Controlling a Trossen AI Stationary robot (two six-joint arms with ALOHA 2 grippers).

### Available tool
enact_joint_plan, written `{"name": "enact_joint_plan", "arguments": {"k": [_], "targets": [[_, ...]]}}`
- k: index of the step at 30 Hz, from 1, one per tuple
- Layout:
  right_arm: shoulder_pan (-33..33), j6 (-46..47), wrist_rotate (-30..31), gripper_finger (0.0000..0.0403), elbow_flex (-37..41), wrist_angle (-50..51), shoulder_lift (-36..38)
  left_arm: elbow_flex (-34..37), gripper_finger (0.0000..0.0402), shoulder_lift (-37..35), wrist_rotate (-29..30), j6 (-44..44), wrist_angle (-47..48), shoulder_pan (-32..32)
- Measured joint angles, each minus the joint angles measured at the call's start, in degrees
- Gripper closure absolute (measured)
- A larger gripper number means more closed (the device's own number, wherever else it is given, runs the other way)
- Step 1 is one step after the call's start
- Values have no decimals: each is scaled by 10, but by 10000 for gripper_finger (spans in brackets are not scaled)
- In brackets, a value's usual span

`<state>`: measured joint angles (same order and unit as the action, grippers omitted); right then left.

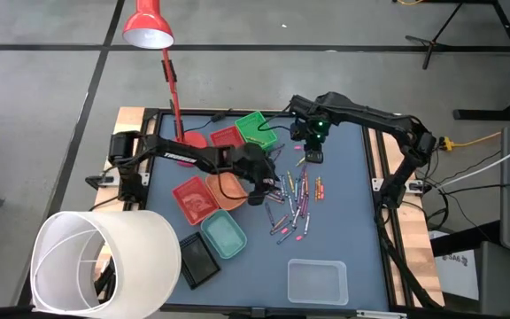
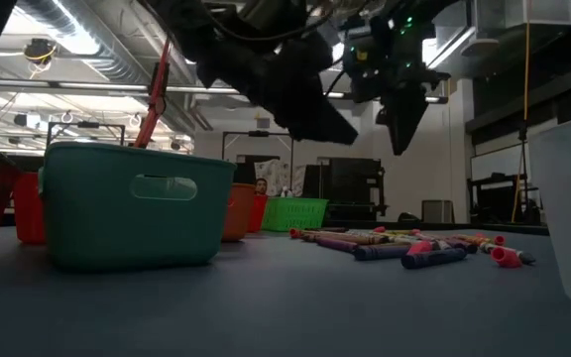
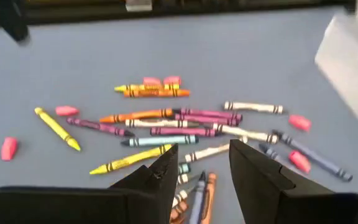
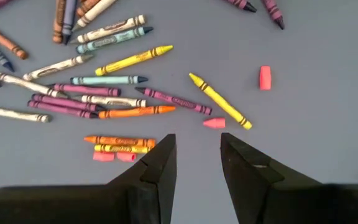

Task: Sort crayons
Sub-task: Put the brown crayon into the orange bin

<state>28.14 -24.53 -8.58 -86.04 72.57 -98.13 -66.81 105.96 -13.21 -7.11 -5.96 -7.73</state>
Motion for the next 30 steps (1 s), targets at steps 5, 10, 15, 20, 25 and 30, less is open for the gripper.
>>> {"name": "enact_joint_plan", "arguments": {"k": [5, 10, 15, 20, 25, 30], "targets": [[0, 1, -4, 279, 0, 1, 34, -11, 274, 6, 0, -23, 75, 5], [0, 1, -18, 279, 0, -1, 57, -11, 274, 15, 2, -25, 114, 6], [0, 2, -20, 279, 0, -1, 67, -12, 274, 50, 1, -25, 109, 6], [0, 2, -25, 279, 11, -6, 70, -11, 274, 83, 1, -25, 109, 7], [0, 2, -25, 279, 47, -27, 70, -11, 274, 93, 5, -26, 111, 7], [0, 2, -25, 279, 88, -55, 70, -11, 274, 93, 19, -26, 112, 7]]}}
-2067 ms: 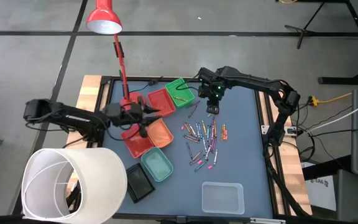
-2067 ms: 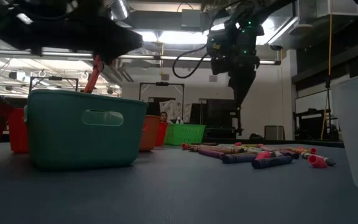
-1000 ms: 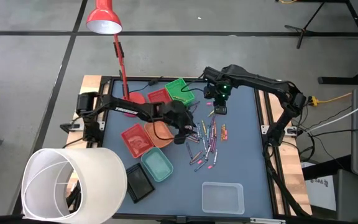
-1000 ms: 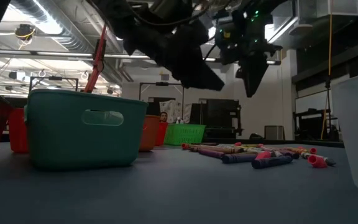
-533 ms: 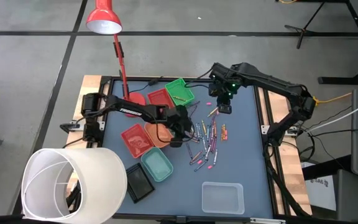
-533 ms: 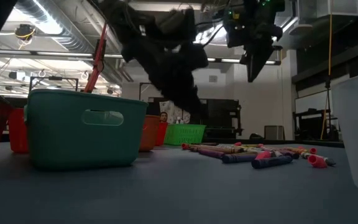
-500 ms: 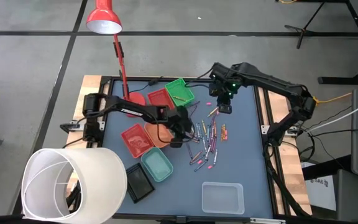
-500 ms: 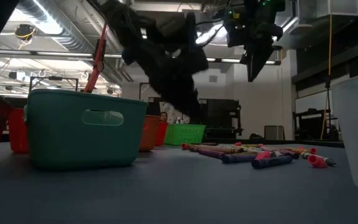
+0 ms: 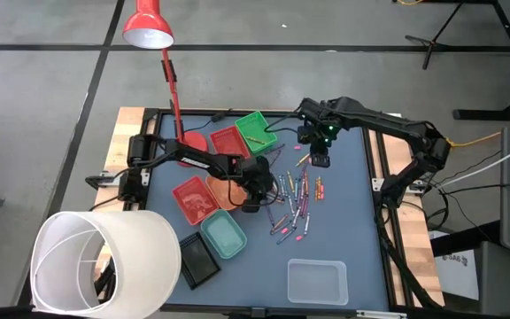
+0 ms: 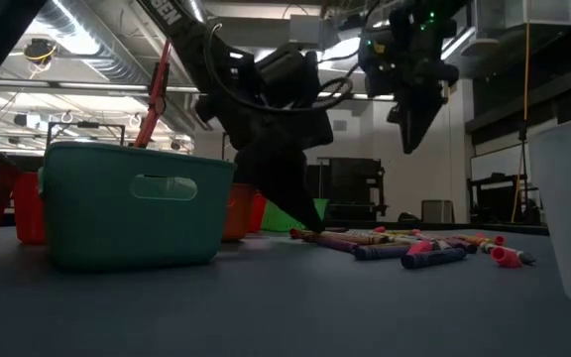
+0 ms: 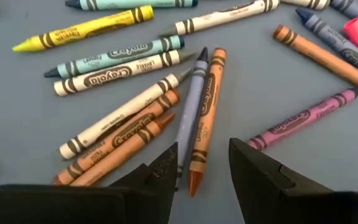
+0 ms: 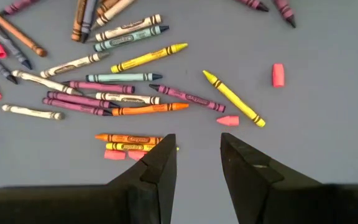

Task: Sort crayons
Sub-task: Put the brown crayon into the orange bin

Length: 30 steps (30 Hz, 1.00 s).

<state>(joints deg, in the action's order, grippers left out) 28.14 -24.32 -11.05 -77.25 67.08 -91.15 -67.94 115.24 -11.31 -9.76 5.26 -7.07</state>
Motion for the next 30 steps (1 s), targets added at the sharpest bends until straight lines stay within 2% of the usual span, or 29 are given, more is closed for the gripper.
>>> {"name": "enact_joint_plan", "arguments": {"k": [11, 30], "targets": [[0, 0, 0, 279, 38, -17, 0, -1, 274, 8, 2, 2, 15, 2], [0, 0, 0, 279, 39, -28, 0, 0, 274, 9, 19, 2, 28, 13]]}}
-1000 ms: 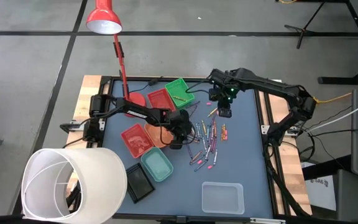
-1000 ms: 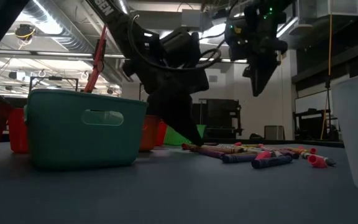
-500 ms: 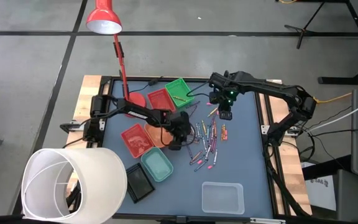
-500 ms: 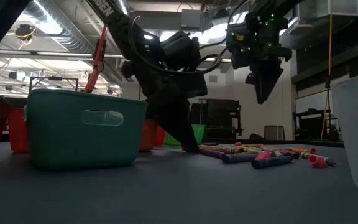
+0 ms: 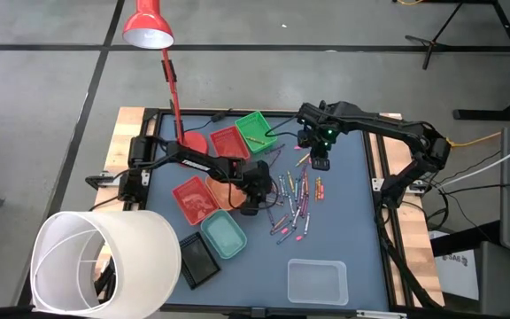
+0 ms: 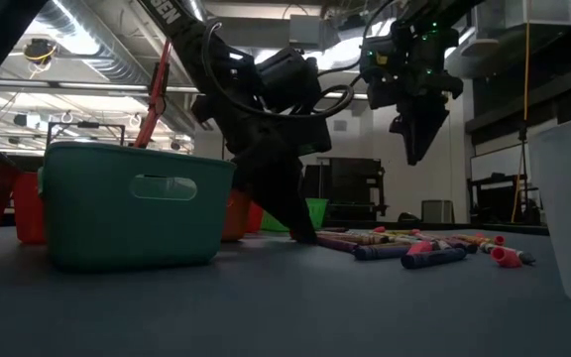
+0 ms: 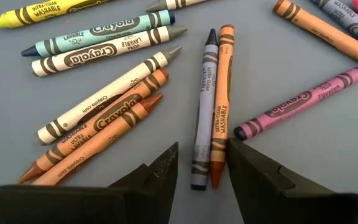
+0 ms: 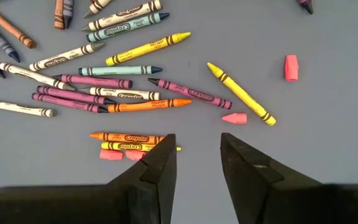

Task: Sort crayons
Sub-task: Put the brown crayon into the orange bin

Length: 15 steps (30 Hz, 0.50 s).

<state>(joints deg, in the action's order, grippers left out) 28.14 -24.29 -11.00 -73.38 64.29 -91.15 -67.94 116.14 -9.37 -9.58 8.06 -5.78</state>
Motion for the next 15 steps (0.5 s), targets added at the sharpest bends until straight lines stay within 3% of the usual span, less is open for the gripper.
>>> {"name": "enact_joint_plan", "arguments": {"k": [15], "targets": [[0, 0, 0, 279, 0, -2, 0, -8, 274, -4, -6, 5, -8, -1]]}}
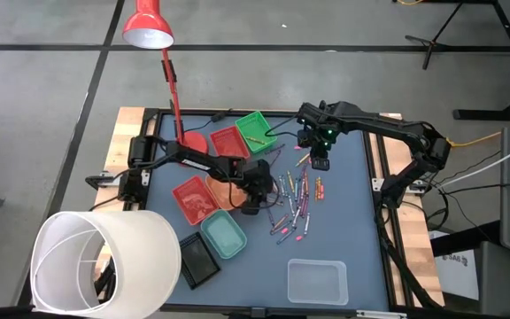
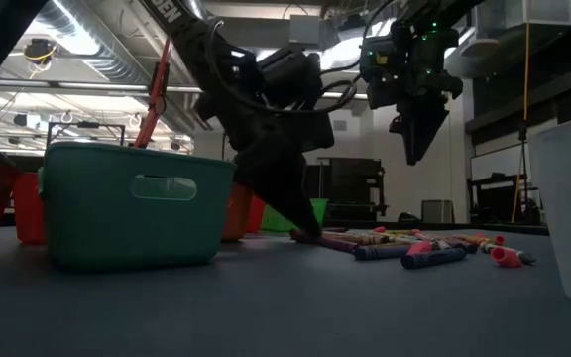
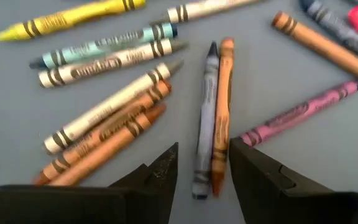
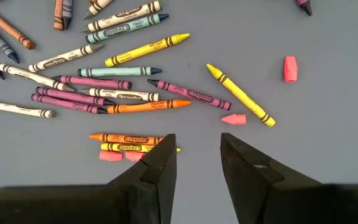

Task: Sort crayons
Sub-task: Put the brown crayon into the orange bin

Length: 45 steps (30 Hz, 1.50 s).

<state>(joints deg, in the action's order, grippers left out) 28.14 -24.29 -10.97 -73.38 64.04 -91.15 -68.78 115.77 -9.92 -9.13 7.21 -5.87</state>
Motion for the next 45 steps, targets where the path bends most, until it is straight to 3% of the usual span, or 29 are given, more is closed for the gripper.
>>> {"name": "enact_joint_plan", "arguments": {"k": [13, 17, 45], "targets": [[0, 0, 0, 279, 0, -1, 0, -19, 274, 0, -1, -5, 23, 25], [0, 0, 0, 279, 0, -1, 0, -19, 274, 0, 30, -5, 40, 31], [0, 0, 0, 279, 0, -1, 0, -19, 287, 1, 44, -6, 69, 21]]}}
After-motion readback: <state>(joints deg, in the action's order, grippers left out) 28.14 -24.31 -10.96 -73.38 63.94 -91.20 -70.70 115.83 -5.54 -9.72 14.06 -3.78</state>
